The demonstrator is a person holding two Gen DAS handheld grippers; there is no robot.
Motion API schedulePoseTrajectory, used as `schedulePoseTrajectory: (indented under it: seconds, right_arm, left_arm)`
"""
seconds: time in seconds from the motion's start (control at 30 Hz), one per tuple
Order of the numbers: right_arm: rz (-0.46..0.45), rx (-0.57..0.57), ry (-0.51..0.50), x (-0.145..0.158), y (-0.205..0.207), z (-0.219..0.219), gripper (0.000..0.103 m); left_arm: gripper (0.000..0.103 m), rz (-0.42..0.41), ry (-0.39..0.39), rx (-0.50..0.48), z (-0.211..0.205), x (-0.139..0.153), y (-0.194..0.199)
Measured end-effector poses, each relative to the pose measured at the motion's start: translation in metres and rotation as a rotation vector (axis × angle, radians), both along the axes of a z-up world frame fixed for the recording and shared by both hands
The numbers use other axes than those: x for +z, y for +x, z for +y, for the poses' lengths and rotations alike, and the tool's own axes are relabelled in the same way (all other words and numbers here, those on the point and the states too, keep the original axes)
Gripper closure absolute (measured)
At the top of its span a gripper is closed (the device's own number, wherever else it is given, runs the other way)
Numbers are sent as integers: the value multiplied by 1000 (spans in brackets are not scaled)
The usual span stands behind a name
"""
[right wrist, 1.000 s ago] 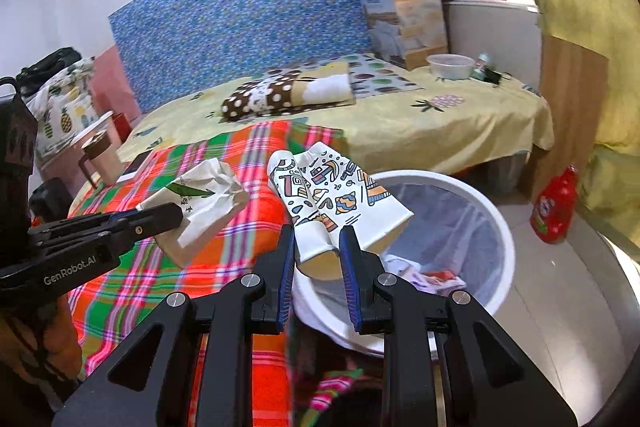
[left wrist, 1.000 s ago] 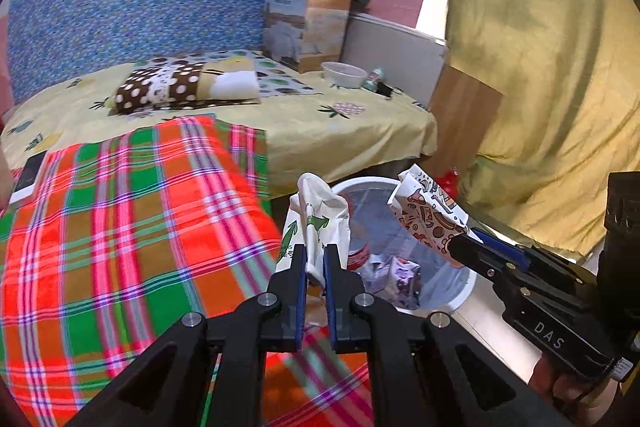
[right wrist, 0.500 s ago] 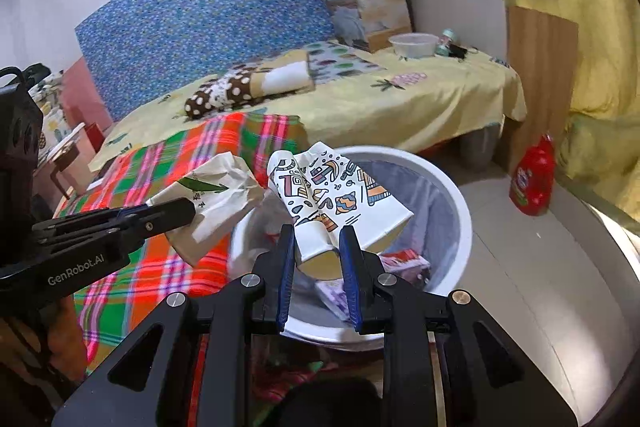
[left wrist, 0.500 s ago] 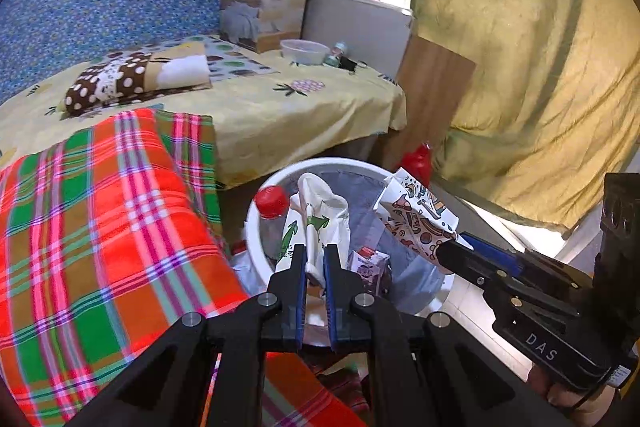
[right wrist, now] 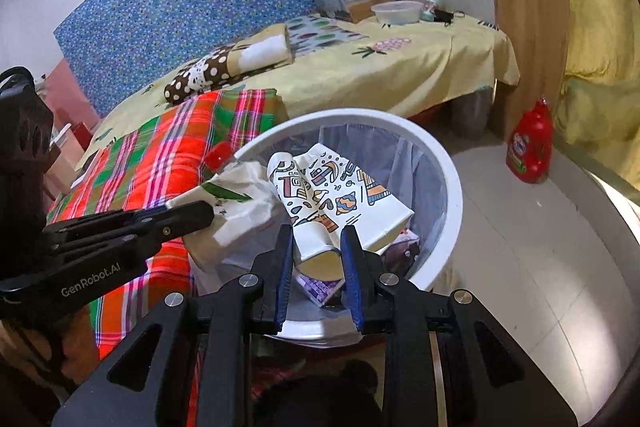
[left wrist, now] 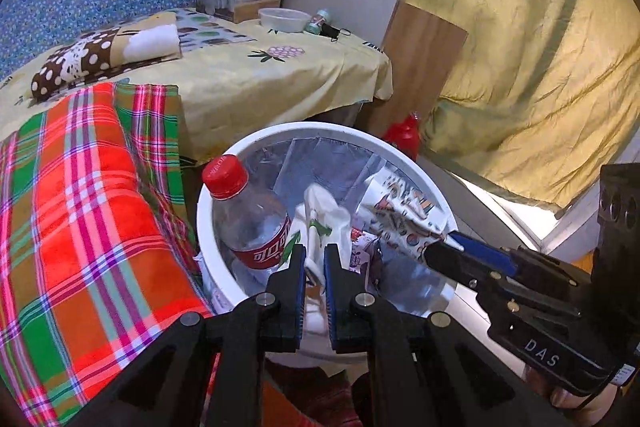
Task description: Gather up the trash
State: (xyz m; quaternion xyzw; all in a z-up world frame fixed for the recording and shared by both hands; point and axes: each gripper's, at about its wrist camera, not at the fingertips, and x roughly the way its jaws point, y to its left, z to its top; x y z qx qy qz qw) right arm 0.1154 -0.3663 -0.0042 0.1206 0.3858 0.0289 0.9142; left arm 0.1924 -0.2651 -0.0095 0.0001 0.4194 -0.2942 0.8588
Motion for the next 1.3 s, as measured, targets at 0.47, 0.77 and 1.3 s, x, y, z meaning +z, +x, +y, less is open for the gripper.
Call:
schedulePoseTrajectory:
  seconds: [0.47, 0.77, 1.3]
  right_arm:
    - [5, -4, 2, 4, 1, 0, 68]
    - [-33, 3, -20, 21, -9, 10, 67]
    - [-101, 108, -46, 39, -33, 57, 57]
  left_arm:
    - [85, -2, -19, 42, 13, 6, 1]
    - [85, -36, -38, 71, 33, 23, -17]
    - [74, -139, 1, 170, 89, 42, -79]
